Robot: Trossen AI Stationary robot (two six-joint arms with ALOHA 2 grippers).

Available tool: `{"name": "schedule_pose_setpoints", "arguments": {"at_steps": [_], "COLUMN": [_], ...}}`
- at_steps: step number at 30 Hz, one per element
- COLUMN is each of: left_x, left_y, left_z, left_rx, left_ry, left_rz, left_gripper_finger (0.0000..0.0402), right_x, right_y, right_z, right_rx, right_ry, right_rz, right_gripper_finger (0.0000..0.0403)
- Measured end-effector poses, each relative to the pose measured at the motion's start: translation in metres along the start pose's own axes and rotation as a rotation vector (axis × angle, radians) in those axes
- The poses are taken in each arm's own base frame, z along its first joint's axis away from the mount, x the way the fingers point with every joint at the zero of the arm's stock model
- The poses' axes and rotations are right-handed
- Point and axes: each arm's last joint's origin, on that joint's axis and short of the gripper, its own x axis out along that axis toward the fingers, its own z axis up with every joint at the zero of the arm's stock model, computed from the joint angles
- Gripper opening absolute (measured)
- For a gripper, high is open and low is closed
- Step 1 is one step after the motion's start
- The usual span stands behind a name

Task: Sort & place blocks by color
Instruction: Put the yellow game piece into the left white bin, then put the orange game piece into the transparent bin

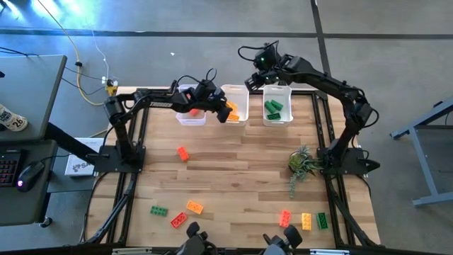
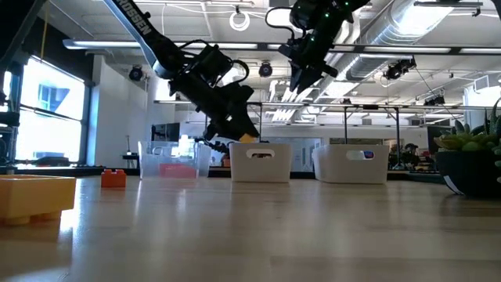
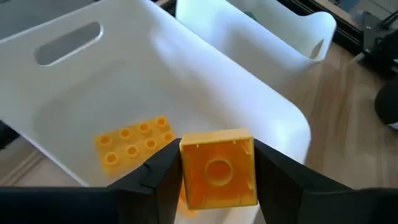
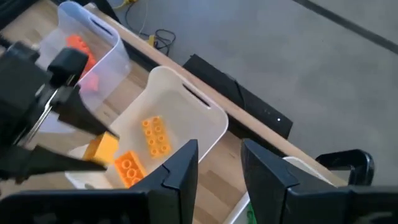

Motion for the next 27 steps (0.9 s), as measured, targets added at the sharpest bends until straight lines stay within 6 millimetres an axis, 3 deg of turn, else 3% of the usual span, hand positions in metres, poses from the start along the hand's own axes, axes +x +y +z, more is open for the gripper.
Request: {"name": "schedule_pose_setpoints", "arguments": {"at_steps": [9, 12, 18, 27], "left_x": [-0.007, -0.016, -0.046, -0.093], "left_y": [-0.001, -0.002, -0.007, -0.023], "left_z": [0.009, 0.021, 0.04, 0.06], "left_rx": [0.019, 0.049, 0.114, 0.137], "left_ry": [0.085, 0.117, 0.185, 0.089], "left_rz": [0.018, 0.027, 0.046, 0.036], "left_gripper_finger": [0.0215, 0.0219, 0.0218, 0.0217], "right_x": [-0.003, -0.006, -0.015, -0.035], "right_y": [0.015, 0.026, 0.053, 0.093], "right_z": [-0.014, -0.022, -0.044, -0.081], "right_rx": [-0.008, -0.018, -0.074, -0.035], "right_ry": [0.107, 0.161, 0.282, 0.506], "right_rz": [0.032, 0.038, 0.052, 0.083], "right_gripper_finger": [0.0108, 0.0108, 0.0108, 0.0108]}}
